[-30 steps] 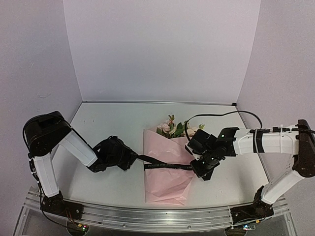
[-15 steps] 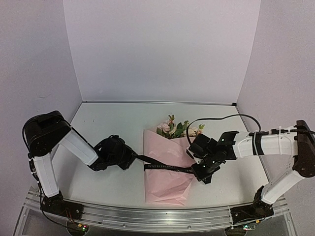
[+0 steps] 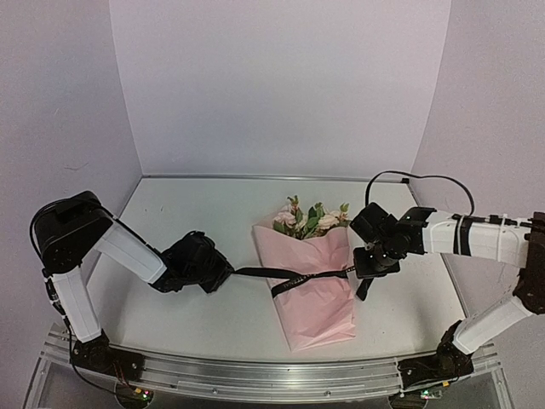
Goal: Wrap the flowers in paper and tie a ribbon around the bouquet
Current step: Tie the ribbon around the folded bouquet.
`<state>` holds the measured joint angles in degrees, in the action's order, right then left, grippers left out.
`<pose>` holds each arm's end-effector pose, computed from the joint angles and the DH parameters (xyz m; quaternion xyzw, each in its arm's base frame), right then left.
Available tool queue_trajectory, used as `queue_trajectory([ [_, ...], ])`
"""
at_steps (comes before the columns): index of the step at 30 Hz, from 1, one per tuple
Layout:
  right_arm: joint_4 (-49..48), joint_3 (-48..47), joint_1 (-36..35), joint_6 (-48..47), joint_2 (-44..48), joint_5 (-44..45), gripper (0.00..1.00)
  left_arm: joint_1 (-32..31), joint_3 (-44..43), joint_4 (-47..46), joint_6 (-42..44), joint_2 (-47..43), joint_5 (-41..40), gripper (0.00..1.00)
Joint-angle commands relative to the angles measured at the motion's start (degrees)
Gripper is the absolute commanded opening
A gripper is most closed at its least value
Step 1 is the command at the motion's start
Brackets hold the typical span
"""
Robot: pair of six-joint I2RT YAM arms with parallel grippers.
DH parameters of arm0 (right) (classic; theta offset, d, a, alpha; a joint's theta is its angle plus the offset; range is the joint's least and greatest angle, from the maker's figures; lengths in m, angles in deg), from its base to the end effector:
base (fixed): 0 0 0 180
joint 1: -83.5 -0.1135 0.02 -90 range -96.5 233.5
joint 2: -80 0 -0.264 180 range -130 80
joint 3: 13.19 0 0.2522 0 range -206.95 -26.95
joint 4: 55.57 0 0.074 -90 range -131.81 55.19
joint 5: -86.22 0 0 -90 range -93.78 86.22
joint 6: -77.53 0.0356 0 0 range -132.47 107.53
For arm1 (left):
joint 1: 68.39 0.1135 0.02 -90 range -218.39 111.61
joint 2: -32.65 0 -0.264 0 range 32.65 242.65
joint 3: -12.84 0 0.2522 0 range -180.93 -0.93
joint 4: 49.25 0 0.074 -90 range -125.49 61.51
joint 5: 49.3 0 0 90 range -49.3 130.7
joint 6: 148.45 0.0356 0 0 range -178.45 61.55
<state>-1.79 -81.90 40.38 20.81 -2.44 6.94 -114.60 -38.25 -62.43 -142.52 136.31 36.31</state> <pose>0.2030 0.1811 0.2147 -0.0656 0.9745 0.0481 0.2092 0.2236 -0.2293 0.1003 -0.3086 0.8492 -0.3730 0.2110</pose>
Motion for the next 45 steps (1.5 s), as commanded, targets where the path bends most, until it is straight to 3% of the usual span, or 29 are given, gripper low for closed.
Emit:
queue_trajectory([
  [1,-5.8,-1.6,5.2,3.1,-3.7,-5.6,0.00,1.0,-1.7,2.0,5.6,-2.1,0.6,0.00],
  [10,-20.0,-0.7,7.4,11.8,-11.4,-16.4,0.00,3.8,-0.7,1.3,12.4,-4.6,4.3,0.00],
  [12,-22.3,-2.0,4.6,15.3,-13.5,-16.8,0.00,5.1,-0.5,1.2,14.3,-4.9,6.5,0.00],
  [16,-38.4,-0.5,-2.4,27.2,-18.6,-18.4,0.00,10.7,2.0,-1.5,16.3,-5.8,12.2,0.00],
  [19,-43.7,-4.9,-6.7,29.2,-23.1,-18.2,0.00,14.1,3.0,-1.9,19.2,-7.1,16.0,0.00],
  [23,-41.2,-7.7,-7.2,27.4,-22.9,-16.5,0.00,15.0,1.4,2.7,24.1,-9.5,17.7,0.00],
  [27,-31.9,-7.9,-6.8,21.3,-17.6,-13.8,0.00,15.0,1.9,5.1,25.7,-11.1,15.4,0.00],
  [30,-24.0,-6.9,-6.8,16.4,-13.8,-6.8,0.00,16.2,2.0,6.8,26.5,-10.2,14.7,0.00],
  [34,-20.5,-1.9,-5.1,13.9,-8.6,0.5,0.00,18.5,2.4,6.1,27.4,-8.6,16.2,0.00],
  [45,-21.6,11.2,5.7,18.1,-2.4,-0.7,0.00,26.6,3.7,5.6,28.8,-6.1,20.0,0.00],
])
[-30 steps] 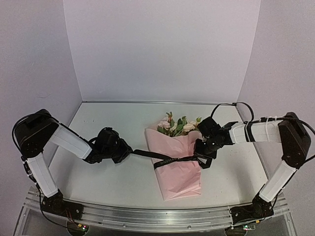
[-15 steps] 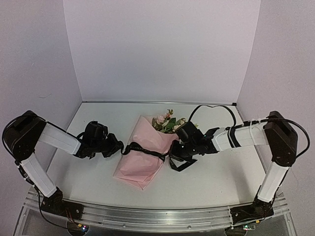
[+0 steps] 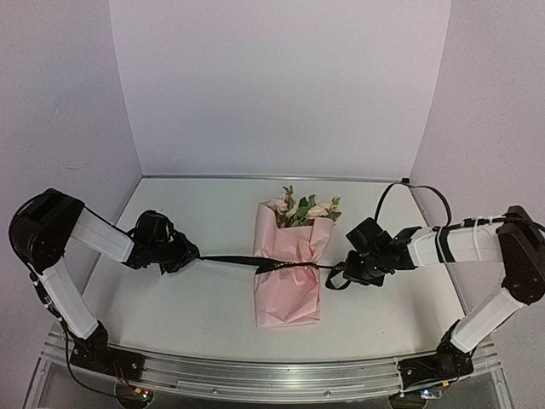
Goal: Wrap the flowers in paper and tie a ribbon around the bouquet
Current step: Tie the ribbon around the folded bouquet.
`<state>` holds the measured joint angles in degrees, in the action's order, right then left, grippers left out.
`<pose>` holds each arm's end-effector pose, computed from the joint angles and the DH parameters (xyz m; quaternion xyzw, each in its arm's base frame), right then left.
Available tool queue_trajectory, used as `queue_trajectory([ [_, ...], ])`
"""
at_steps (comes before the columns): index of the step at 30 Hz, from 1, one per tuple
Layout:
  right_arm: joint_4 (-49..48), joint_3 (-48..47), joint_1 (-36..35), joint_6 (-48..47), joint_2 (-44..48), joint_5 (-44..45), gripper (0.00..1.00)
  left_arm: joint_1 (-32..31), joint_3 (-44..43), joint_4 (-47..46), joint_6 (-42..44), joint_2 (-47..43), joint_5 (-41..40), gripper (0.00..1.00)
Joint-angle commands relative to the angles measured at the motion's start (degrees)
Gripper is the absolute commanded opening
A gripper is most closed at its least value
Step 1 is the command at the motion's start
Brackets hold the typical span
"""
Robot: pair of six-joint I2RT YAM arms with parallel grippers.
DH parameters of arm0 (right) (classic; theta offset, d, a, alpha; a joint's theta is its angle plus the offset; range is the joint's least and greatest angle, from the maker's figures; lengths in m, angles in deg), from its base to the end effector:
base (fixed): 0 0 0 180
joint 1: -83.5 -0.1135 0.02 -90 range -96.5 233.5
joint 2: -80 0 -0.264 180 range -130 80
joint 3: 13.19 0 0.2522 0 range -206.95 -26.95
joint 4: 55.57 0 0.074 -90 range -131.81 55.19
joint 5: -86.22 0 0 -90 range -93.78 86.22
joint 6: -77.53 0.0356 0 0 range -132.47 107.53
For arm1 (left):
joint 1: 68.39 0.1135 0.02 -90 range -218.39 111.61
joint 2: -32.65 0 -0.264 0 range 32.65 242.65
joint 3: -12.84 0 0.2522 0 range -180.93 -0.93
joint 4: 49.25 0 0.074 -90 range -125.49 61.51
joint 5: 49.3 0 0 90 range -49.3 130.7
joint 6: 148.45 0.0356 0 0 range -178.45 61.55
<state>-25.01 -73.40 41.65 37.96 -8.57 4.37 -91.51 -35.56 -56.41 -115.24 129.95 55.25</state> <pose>0.2207 0.1909 0.1641 0.0909 0.9569 0.1452 0.2345 0.2726 -0.1261 0.1131 -0.2126 0.8815 -0.3490 0.2366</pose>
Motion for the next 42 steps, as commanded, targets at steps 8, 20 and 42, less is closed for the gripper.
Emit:
queue_trajectory([
  [8,0.6,7.8,17.5,0.4,9.3,-4.3,0.00,12.7,3.6,2.8,2.8,-2.6,1.1,0.00],
  [20,8.7,8.7,29.8,-3.3,17.4,-5.1,0.00,31.0,5.9,11.8,4.2,-13.8,-3.6,0.00],
  [42,25.4,0.3,33.9,-15.4,15.8,2.8,0.00,17.4,3.8,25.2,11.8,-25.9,-17.2,0.00],
])
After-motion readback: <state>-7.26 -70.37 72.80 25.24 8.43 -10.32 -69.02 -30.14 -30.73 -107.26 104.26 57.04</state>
